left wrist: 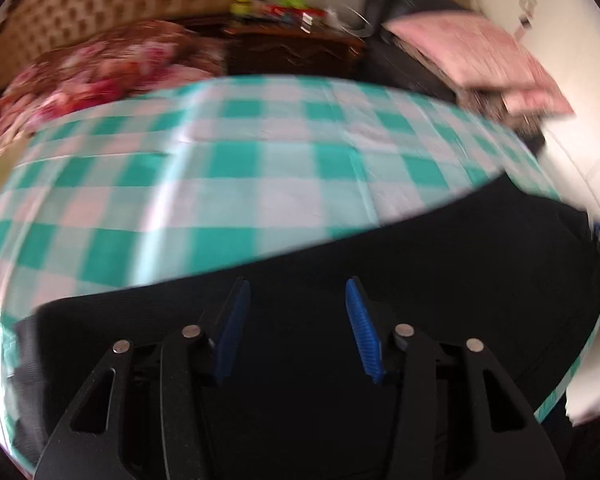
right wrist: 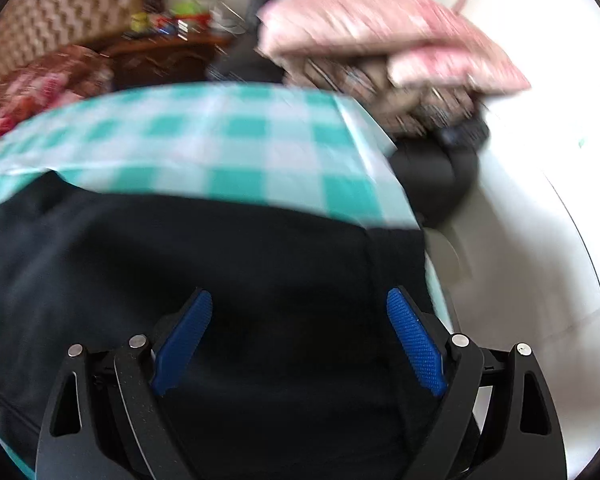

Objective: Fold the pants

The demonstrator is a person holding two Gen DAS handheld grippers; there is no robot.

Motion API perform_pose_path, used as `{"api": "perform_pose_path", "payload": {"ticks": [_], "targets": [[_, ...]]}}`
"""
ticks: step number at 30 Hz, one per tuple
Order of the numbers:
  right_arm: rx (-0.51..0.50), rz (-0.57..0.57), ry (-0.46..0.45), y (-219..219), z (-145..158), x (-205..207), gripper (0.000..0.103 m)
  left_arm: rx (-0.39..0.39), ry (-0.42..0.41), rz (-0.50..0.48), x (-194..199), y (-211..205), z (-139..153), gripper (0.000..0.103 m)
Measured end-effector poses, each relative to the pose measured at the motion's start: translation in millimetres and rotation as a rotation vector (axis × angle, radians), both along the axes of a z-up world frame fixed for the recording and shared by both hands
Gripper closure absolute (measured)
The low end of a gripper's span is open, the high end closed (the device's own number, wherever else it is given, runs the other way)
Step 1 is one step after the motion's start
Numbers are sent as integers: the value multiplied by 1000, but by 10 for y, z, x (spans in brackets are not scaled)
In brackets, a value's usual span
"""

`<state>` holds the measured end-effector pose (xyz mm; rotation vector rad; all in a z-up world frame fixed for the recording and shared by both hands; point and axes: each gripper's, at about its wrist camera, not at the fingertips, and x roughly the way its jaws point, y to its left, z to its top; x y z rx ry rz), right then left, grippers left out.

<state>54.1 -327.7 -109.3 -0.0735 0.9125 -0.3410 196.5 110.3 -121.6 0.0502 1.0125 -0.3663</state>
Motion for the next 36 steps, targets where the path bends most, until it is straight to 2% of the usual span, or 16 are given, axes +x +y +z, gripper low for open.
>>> {"api": "perform_pose_path", "payload": {"ticks": [2,4,8,11,17,21,23,24,26,28,32,36], "targets": [[-29,61,-13,190,20,130,18,44,15,-13,-7,-194,-131,58],[-50,85,-11,267,-28,247,18,54,46,11,47,-218,-237,58],[-30,55,97,231,-354,452,18,101,36,2,83,-253,-258,59],[-11,33,79,195,-420,399,18,133,30,-11,131,-267,-268,59],[-10,-13,75,197,-439,371,18,146,19,-21,331,-321,-288,58],[-9,-16,67,201,-443,365,18,131,17,-2,338,-323,-276,58],[-8,-14,62,199,-437,361,18,114,9,25,281,-310,-258,50],[-13,-14,57,206,-430,352,18,98,2,50,223,-292,-229,43],[-30,-17,45,232,-406,322,18,64,-22,77,93,-277,-159,41],[-32,-27,27,246,-364,262,18,28,-50,109,-91,-252,-62,34],[-10,-59,-4,232,-260,79,18,19,-79,152,-404,-163,42,33],[-13,-123,-18,139,-164,-158,18,14,-72,217,-599,77,70,31]]}}
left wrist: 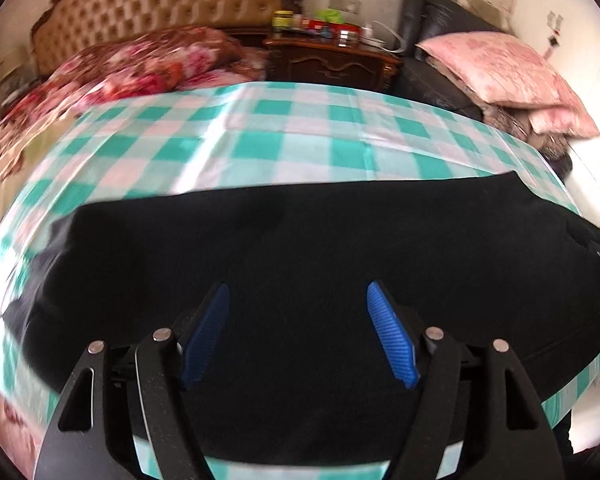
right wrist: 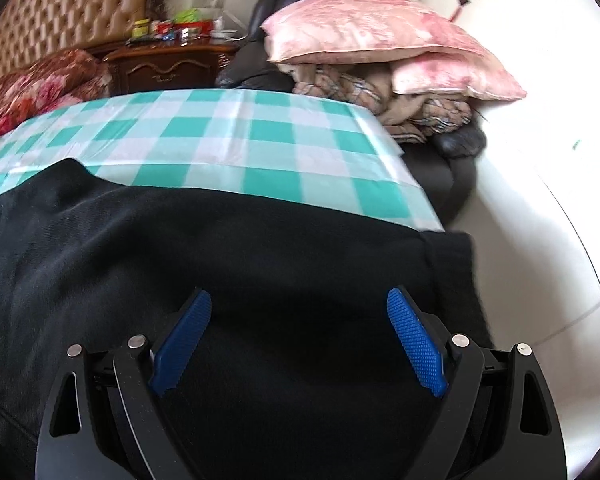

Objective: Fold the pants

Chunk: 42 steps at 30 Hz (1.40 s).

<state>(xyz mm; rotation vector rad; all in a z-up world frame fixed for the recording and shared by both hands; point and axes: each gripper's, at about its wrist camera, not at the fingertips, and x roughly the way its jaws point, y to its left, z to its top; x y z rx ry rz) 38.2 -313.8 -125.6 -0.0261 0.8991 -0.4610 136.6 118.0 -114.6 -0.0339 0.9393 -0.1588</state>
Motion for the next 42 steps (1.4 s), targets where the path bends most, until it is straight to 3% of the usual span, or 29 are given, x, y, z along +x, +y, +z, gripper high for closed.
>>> {"api": "perform_pose_path", "payload": {"ticks": [10,14,17,21,27,31,35,39,42], "targets": [[-17,-127,-1,-296,40,-507,18,7,121,269,-174,934,-335,31],[-23,-151,-1,-370,51,-615,18,47,111,260,-187,963,-360,30],[-28,-166,4,-427,26,-649,18,48,115,289,-183,1003,-362,30],[-25,-192,38,-539,-110,-683,18,114,78,338,-153,865,-230,32],[32,-200,24,-669,-259,-766,12,23,1,123,-114,66,116,25],[42,-199,13,-663,-274,-769,12,-24,0,-112,-100,-900,217,15],[48,-200,7,-662,-274,-767,11,-43,23,-283,-155,-1808,145,5],[42,-195,16,-641,-258,-782,11,22,59,-412,-197,-2571,-42,2],[51,-190,17,-643,-250,-793,11,77,14,-485,-301,-2960,-144,2]]}}
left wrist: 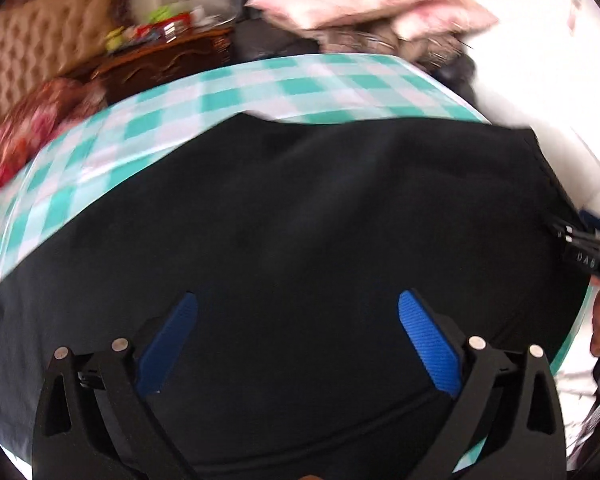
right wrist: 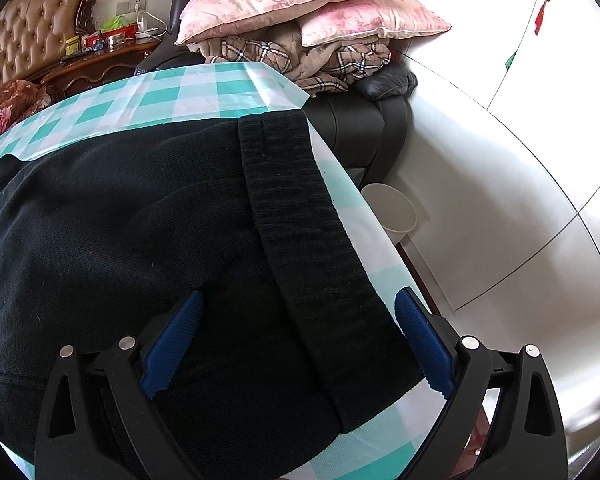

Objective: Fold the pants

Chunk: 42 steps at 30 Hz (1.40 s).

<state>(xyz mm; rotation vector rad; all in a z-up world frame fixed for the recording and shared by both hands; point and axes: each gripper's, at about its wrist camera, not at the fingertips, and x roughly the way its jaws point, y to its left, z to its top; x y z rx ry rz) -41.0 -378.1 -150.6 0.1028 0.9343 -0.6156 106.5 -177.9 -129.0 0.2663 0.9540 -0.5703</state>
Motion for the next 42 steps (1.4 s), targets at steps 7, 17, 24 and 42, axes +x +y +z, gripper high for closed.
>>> {"api": "perform_pose_path", "payload": {"ticks": [7,17,24,42], "targets": [[46,-10,-20,-32,3,-45,11,-105,-51,-144,-214,-284,104,4],[5,3,13,13,30,-22,11,-92,15,-215,-35,-844,-19,53],[13,55,-171,93,469,-110,11,-93,40,-197,60,-961,-110,51],[-95,86,73,379,142,827,39,-175,-22,656,233,3166,-109,57]]}}
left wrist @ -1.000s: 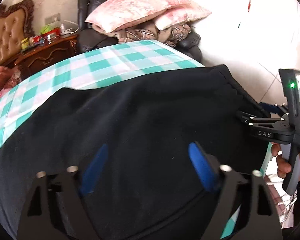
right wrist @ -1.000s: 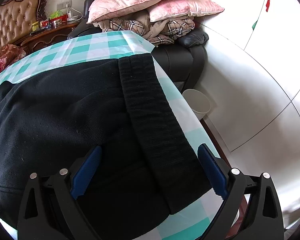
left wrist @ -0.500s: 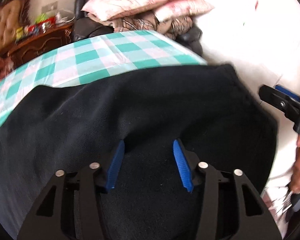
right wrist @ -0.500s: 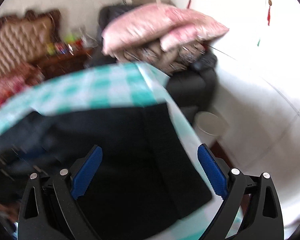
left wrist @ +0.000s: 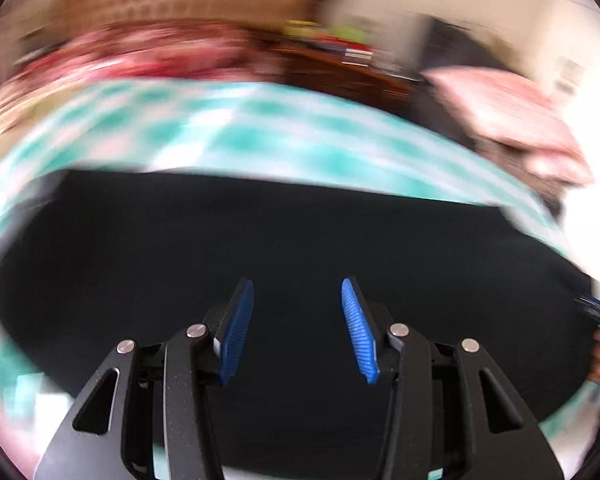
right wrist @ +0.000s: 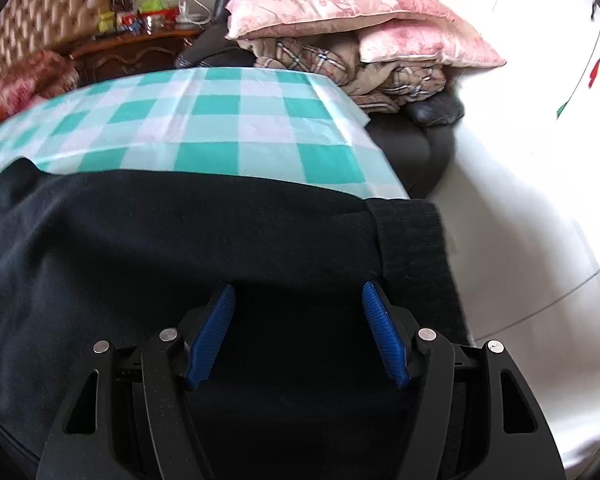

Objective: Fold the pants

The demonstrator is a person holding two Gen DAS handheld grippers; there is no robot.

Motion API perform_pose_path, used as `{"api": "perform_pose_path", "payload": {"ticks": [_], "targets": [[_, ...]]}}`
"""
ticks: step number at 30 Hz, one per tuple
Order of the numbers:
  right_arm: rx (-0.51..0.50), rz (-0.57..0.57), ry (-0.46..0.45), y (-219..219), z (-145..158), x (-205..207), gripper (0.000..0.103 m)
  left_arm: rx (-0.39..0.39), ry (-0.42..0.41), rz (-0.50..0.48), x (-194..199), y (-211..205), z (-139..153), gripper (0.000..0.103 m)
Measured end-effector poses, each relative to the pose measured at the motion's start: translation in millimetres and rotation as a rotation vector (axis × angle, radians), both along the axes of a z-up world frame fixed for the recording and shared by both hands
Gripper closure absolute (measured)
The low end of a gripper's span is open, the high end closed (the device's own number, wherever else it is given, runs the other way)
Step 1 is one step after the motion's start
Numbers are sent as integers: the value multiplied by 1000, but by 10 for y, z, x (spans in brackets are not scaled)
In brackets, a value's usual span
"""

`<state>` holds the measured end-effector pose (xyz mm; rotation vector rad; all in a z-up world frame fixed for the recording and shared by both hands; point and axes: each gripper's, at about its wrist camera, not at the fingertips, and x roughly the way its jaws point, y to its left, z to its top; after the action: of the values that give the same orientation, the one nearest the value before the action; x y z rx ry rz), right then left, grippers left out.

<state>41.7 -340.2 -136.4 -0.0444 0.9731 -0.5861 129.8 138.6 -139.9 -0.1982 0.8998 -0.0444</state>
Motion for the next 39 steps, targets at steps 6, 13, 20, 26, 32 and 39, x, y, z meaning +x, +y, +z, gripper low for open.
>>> {"api": "perform_pose_path", "payload": {"ticks": [6,13,20,26,32,39], "targets": [[111,218,-138,809,572,255,30,-167,-53,265,-340,1594,-152,79],[316,759,-101,2955,665,884,30,-268,-155,317,-495,1903,5,66],[464,912,31,4282,78,1361,38,-313,-63,419,-524,2178,-135,65],[362,884,-6,4509,-149,1382,37,-283,-46,406,-340,2225,-307,84],[267,891,-7,4643,-195,1329,35,-228,-40,444,-223,2282,-286,81],[267,895,-7,4652,-218,1343,31,-16,-148,377,-445,1952,155,69]]}}
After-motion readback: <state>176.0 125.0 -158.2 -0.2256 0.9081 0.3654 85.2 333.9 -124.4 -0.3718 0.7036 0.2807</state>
